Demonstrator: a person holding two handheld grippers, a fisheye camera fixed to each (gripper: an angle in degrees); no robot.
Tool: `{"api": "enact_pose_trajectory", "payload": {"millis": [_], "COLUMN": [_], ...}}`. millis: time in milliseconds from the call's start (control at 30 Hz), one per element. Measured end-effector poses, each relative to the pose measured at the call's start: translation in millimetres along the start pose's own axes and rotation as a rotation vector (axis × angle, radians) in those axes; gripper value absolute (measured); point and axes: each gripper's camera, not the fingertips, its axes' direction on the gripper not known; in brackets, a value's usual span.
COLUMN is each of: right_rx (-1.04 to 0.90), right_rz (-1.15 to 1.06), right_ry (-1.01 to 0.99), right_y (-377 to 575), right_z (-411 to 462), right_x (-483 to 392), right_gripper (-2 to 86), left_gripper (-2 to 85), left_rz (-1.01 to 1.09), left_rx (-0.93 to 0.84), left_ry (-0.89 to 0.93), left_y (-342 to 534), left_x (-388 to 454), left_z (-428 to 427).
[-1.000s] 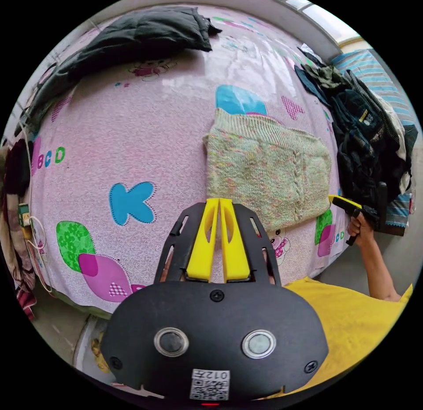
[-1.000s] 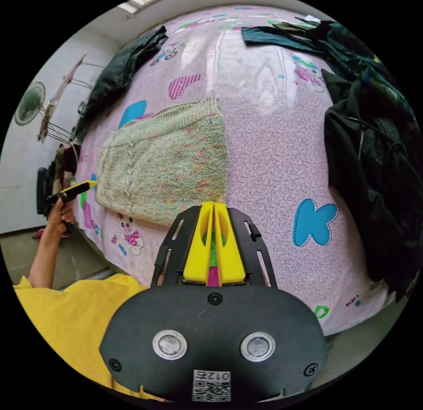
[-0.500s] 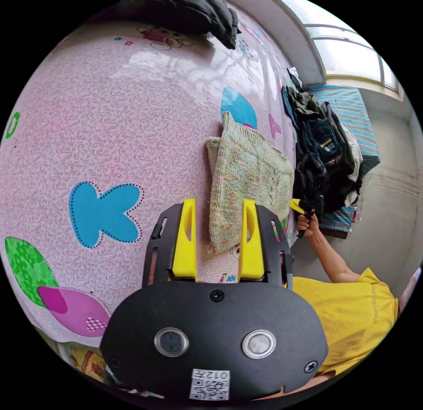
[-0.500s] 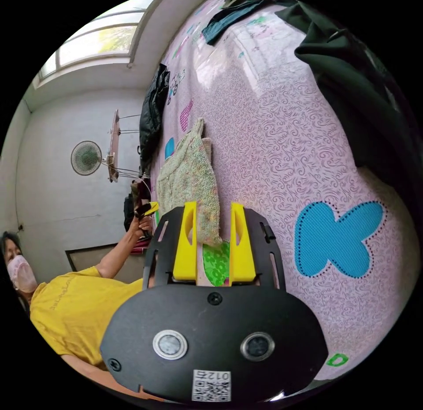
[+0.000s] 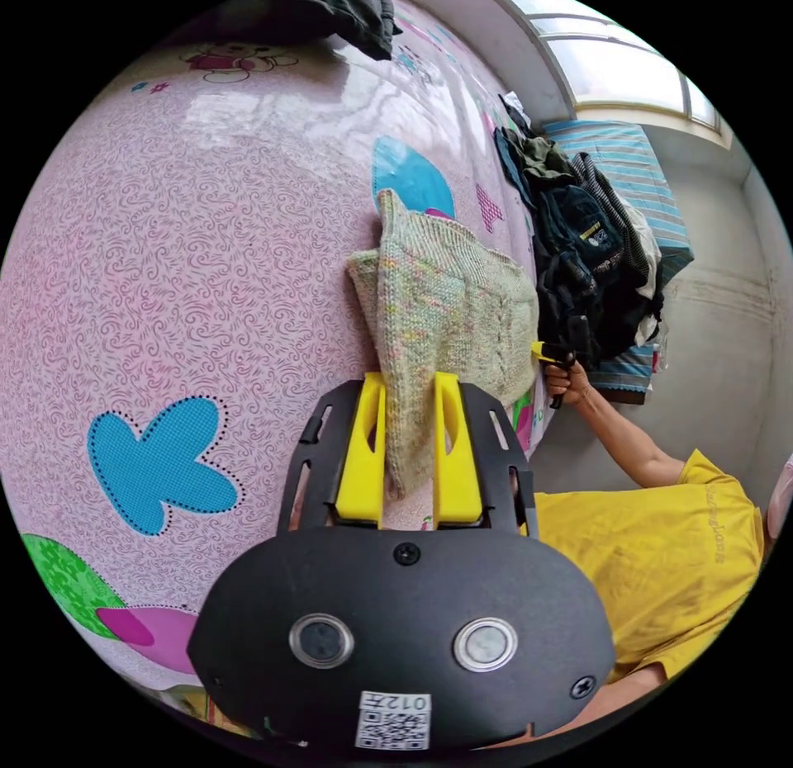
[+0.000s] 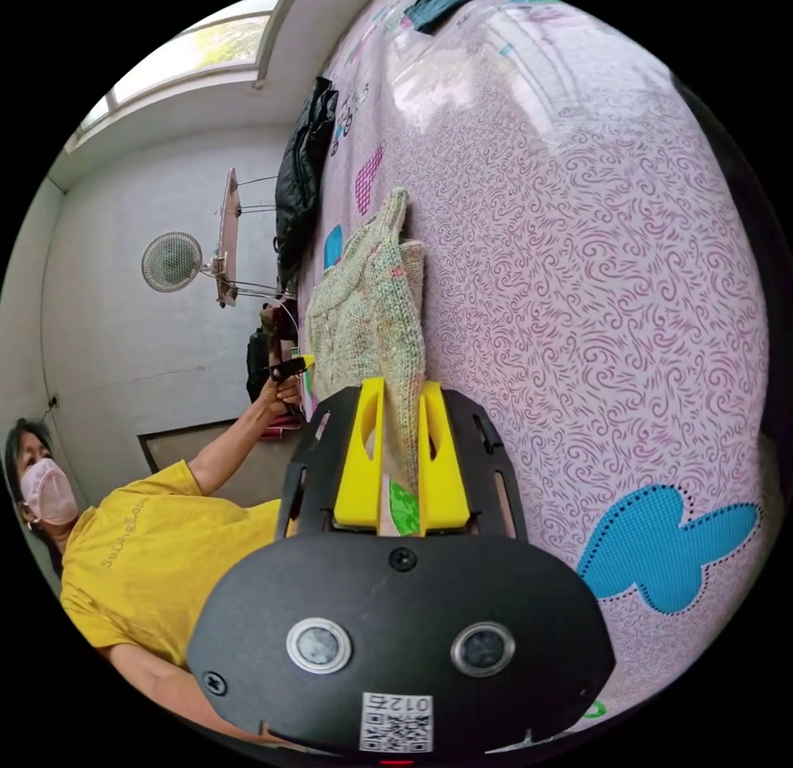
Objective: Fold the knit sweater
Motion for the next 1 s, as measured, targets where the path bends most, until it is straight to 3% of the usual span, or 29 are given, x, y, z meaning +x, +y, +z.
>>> {"api": "enact_pose_trajectory", "payload": {"millis": [267,533,767,1000], "right_rx": [0.045,-0.082,-0.212,-0.334], "right_rz": [-0.024,-0.212,-0.416,-0.644], "right_ry": [-0.053,0.058,0.047,-0.032], "right_y": [-20.1,-50.0,-77.3,-118.8], "right_z": [21.6,101.6,252.5,473.7], "right_x": [49.8,55.6,34.8,-36.8], "right_gripper": [1.5,1.0,0.9,0.9], "left_gripper": [6.6,6.4,6.5,6.5], "left_rz": [-0.115,-0.183,-0.218,-0.257], "left_rx": [0.027,0.090,0.238,0.503], "left_ry": [0.073,0.058,0.043,-0.017], "left_y": [62.8,190.9,334.8,526.8], "left_x": [-18.1,-12.3,-49.8,-125.7], "left_z": [-23.7,-69.5,-148.7,-305.9]}}
